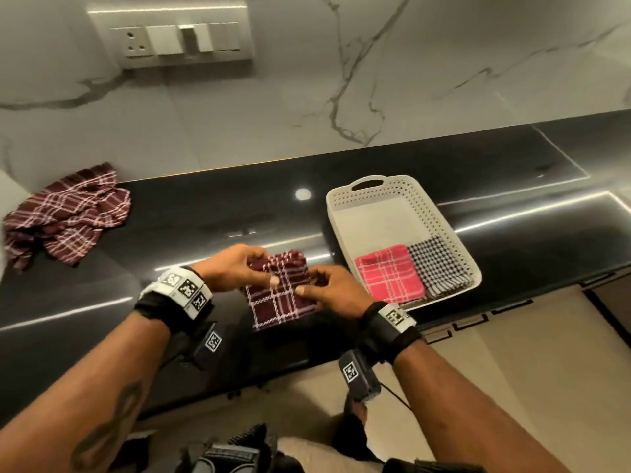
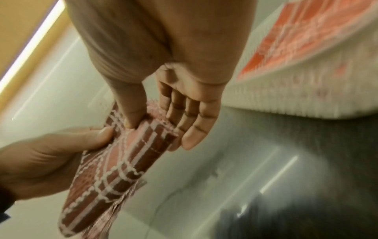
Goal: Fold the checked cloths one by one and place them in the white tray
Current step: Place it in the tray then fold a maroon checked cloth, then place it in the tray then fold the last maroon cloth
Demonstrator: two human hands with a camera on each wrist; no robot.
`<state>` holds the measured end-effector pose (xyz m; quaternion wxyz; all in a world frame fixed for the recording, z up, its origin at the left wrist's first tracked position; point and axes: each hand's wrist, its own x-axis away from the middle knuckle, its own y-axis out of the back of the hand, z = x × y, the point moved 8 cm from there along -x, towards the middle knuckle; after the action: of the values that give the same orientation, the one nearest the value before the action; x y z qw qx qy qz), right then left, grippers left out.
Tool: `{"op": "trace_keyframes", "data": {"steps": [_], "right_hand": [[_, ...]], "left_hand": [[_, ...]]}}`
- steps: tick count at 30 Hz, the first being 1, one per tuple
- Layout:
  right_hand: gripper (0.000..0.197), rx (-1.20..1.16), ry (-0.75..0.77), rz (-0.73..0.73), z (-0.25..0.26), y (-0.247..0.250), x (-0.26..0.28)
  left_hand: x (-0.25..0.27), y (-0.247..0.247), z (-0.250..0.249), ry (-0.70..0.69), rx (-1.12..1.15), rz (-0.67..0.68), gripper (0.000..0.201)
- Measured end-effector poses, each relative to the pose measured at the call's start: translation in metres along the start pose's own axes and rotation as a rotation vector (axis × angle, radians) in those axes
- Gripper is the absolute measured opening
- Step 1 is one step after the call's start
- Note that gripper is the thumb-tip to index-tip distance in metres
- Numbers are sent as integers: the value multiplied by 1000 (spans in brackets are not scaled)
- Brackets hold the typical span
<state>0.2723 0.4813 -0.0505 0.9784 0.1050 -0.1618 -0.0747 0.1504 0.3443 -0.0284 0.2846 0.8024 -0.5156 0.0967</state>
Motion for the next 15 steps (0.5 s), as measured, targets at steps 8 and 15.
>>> {"op": "trace_keyframes", "data": {"steps": [8,15], "right_hand": [[18,165,-32,-319,9,216,-31],[11,483,-224,-236,-53,290,-93]], "left_hand": [[-142,-22,-132,-50,-109,-298,31],[-246,-69,-144,118,-354,-363,24]]}}
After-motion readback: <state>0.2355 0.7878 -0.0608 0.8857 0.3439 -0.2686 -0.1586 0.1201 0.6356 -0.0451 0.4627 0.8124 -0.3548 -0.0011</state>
